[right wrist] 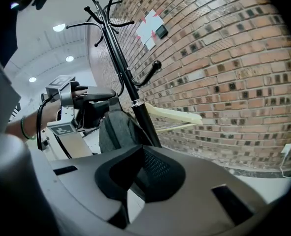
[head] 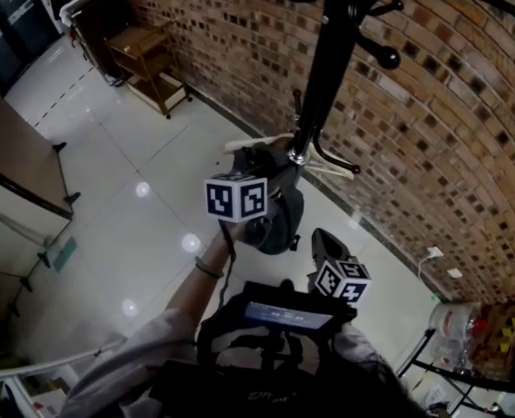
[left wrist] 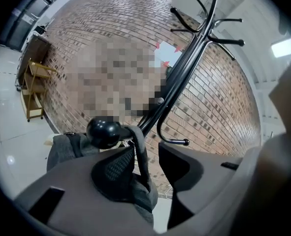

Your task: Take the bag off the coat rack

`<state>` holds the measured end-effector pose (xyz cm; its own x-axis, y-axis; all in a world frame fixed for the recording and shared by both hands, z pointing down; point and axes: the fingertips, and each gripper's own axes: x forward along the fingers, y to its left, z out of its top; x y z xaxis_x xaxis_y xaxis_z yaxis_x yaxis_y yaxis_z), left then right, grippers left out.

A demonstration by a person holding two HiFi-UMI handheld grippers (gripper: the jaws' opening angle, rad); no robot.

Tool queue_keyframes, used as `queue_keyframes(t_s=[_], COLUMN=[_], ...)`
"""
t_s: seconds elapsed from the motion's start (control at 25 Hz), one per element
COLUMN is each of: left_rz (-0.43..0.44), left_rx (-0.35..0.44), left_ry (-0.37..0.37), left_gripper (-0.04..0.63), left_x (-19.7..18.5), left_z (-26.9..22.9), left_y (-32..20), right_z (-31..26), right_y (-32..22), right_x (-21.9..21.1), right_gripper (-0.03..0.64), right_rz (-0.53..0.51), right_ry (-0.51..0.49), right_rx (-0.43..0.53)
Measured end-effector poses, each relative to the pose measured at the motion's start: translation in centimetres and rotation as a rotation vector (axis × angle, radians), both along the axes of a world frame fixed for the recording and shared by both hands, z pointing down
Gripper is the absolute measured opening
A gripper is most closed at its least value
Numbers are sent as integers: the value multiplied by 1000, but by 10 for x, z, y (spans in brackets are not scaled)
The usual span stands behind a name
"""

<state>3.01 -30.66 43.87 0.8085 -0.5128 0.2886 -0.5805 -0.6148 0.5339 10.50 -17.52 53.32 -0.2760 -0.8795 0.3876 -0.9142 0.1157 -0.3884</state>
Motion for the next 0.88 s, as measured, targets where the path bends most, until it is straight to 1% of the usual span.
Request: queue_keyframes(t_s=[0.2,0.4,0.6,0.68,0.72,0.8,0.88], left_rz=[-40,-61,-53,-59,-67,-82,-86], left_rx=[-10,-22,9,17,18,13,10], left_ry=[-54,-62,-137,-153,-156,-150,-142], left_gripper=[152,152,152,152,136,83,83], left_x=[3,6,15,16,15,13,13], left_z=[-2,2,6,7,8,8,9], left_y=[-13,-15,-16,-16,-17,-19,-19], right_z=[-6,-8,-14,-18,-20,-25,-31], right_y=[-11,-22,-36,-42,-45,-51,-57], right_x=[9,15,15,14,14,12,10], right_gripper=[2,2,2,2,2,2,2], right_rz=[-23,-53,-87,-93,-96,-107,-122], right_ry=[-9,-5,24,36,39,47,60], right_rx=[10,19,19,17,19,30,44])
